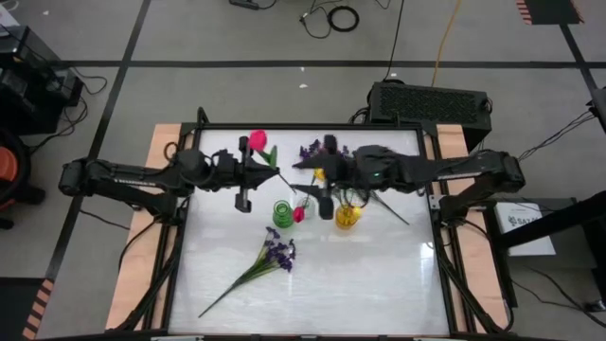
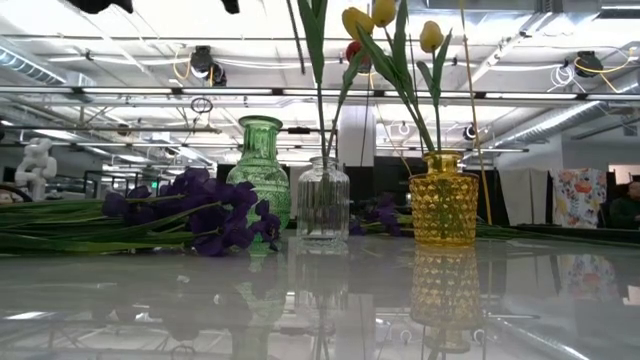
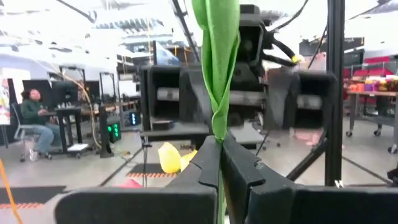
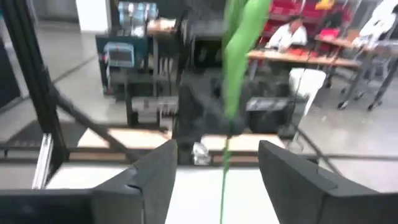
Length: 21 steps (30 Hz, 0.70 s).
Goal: Sort flowers into vase by color
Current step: Put the red tulip into the transparent vase
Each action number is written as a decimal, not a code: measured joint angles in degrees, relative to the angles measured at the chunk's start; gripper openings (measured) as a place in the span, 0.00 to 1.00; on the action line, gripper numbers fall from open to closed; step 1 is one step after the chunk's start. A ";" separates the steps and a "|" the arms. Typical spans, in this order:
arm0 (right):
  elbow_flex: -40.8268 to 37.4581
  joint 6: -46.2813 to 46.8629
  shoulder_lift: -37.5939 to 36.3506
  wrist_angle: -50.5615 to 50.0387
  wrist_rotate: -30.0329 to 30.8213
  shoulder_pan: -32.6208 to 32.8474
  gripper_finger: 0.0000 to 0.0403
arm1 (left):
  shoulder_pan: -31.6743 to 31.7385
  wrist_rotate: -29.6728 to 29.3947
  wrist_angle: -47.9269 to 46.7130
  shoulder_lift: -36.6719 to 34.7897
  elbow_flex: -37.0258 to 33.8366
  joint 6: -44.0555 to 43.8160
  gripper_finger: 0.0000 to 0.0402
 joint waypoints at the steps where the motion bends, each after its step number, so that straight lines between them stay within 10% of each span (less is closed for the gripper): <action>1: 0.01 -0.19 -1.08 -0.45 0.34 0.22 0.55 | 0.12 0.02 0.12 -1.00 -0.92 -0.02 0.01; 21: -0.04 -1.18 -16.44 -20.59 0.12 6.03 0.50 | 0.47 -0.64 19.76 9.68 -7.38 -2.13 0.01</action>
